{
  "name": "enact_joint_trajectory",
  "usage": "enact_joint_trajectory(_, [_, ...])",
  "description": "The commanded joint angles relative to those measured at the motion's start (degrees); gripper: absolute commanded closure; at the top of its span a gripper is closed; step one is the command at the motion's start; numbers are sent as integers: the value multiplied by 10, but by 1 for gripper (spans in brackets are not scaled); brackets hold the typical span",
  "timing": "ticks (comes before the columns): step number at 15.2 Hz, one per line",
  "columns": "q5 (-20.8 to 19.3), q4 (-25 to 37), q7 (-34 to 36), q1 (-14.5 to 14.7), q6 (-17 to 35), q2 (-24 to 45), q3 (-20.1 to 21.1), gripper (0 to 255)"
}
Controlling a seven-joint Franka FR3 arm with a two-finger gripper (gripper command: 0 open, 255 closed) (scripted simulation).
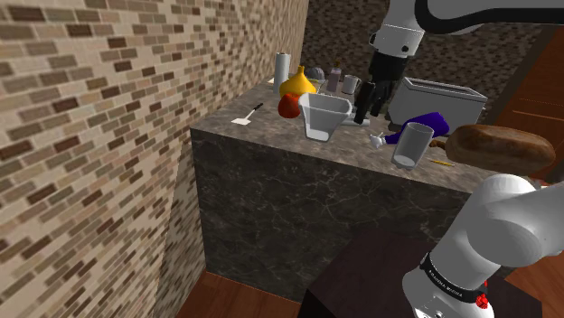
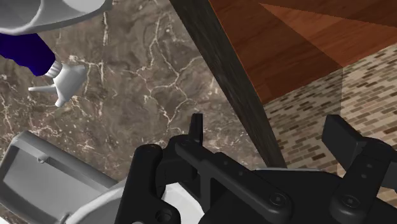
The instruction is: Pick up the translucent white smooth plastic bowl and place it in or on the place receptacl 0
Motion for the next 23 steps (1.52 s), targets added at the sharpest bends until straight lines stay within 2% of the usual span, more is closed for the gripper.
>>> enact_joint_trajectory(1, [0, 0, 0, 0, 0, 0, 0, 0])
enact_joint_trajectory(14, [-169, 165, -183, 21, 125, 275, 19, 0])
enact_joint_trajectory(23, [-185, 132, -185, 15, 186, 300, 12, 0])
